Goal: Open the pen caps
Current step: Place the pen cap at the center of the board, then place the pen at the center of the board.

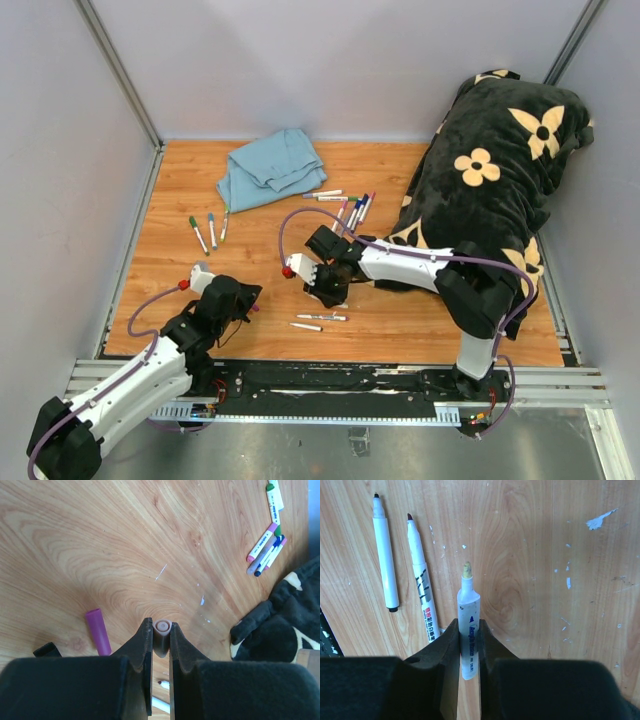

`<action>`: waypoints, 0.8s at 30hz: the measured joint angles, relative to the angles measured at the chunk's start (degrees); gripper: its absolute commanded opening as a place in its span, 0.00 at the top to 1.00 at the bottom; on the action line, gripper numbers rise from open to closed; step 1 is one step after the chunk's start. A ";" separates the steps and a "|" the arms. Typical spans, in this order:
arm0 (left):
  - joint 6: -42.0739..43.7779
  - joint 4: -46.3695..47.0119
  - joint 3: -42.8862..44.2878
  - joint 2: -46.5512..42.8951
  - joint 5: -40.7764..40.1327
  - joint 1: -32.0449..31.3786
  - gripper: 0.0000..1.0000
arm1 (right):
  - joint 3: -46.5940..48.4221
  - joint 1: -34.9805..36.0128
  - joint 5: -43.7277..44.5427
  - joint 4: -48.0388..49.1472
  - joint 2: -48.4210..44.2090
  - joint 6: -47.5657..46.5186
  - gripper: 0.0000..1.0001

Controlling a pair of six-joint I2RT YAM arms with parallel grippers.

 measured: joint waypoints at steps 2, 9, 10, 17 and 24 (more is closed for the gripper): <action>-0.39 0.00 -0.02 -0.02 -0.04 0.00 0.99 | 0.26 0.00 -0.07 -0.48 0.57 -0.09 0.84; -2.03 0.02 -0.31 0.15 -0.04 0.00 0.98 | 0.57 0.52 -0.13 -1.22 1.25 -0.44 0.82; -2.27 0.07 -0.37 0.31 -0.02 0.00 0.98 | 0.59 0.72 -0.15 -1.29 1.38 -0.48 0.82; -3.54 0.07 -0.81 3.04 0.02 0.00 0.96 | 0.83 1.25 -0.13 -1.88 2.16 -0.68 0.78; -3.76 0.07 -0.79 6.32 0.28 0.00 0.94 | 1.40 1.25 -0.11 -2.16 2.51 -0.68 0.76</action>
